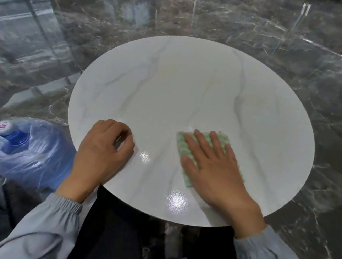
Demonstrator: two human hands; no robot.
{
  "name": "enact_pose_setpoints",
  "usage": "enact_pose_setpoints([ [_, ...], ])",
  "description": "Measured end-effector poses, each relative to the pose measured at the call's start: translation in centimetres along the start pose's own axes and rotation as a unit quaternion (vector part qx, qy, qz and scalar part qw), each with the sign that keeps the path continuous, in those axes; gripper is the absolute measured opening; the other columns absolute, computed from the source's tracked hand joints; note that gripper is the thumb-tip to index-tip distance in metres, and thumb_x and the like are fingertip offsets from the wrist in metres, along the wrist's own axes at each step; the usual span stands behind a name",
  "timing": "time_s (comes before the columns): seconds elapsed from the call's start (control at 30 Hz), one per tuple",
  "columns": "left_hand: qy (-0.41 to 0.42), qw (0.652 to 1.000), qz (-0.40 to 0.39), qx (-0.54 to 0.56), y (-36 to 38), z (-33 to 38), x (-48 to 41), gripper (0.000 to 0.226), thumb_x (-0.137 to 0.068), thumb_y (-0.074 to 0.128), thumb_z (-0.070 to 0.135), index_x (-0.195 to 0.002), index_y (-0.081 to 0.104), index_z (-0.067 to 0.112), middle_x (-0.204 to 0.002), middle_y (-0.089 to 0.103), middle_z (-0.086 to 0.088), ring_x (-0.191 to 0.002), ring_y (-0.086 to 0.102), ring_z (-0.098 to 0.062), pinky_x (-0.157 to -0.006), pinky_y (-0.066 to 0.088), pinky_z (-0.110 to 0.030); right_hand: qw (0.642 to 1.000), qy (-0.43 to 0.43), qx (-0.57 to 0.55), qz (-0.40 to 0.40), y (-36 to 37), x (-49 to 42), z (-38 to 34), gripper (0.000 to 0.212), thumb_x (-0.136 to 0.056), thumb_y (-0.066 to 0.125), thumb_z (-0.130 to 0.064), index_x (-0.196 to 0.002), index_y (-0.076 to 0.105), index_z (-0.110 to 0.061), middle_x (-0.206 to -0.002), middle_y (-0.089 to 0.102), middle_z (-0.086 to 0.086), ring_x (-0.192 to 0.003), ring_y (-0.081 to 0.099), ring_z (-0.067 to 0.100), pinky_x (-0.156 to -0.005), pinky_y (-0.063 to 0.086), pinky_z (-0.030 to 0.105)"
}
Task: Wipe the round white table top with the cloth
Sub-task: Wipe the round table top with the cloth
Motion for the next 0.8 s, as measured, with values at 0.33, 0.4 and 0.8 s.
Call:
enact_pose_setpoints([
  [0.33,0.001,1.0,-0.005,-0.015,0.2,-0.2,-0.1,0.012,-0.095,0.06,0.03,-0.094,0.067,0.021,-0.089,0.06,0.007,-0.088,0.049,-0.016,-0.082,0.036,-0.026,0.999,0.008,0.022,0.027,2.9,8.1,-2.6,0.059,-0.108,0.017,-0.053,-0.164,0.007,-0.039,-0.173,0.001,-0.011,-0.159,-0.008,0.024,-0.123,0.0,0.054],
  [0.4,0.004,1.0,-0.005,-0.014,0.1,-0.1,-0.1,0.006,-0.097,0.063,0.026,-0.094,0.066,0.021,-0.087,0.059,0.008,-0.087,0.047,-0.015,-0.081,0.034,-0.025,0.999,-0.032,0.024,0.02,3.2,7.2,-4.6,0.058,-0.109,0.022,-0.051,-0.164,0.019,-0.035,-0.172,0.012,-0.009,-0.16,0.001,0.027,-0.122,0.004,0.055],
  [0.8,0.001,1.0,-0.004,-0.008,0.1,-0.3,-0.1,0.013,-0.094,0.058,0.033,-0.095,0.065,0.022,-0.088,0.057,0.011,-0.088,0.048,-0.015,-0.081,0.037,-0.028,0.998,0.051,0.039,0.015,0.9,4.8,3.2,0.061,-0.097,-0.004,-0.063,-0.157,-0.015,-0.053,-0.168,-0.019,-0.023,-0.152,-0.03,0.01,-0.123,-0.018,0.041],
])
Point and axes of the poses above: each hand's wrist, its own x-axis away from the middle knuckle, its own y-axis out of the palm, z = x × y, the point moved 6 cm from there along -x, towards the middle knuckle
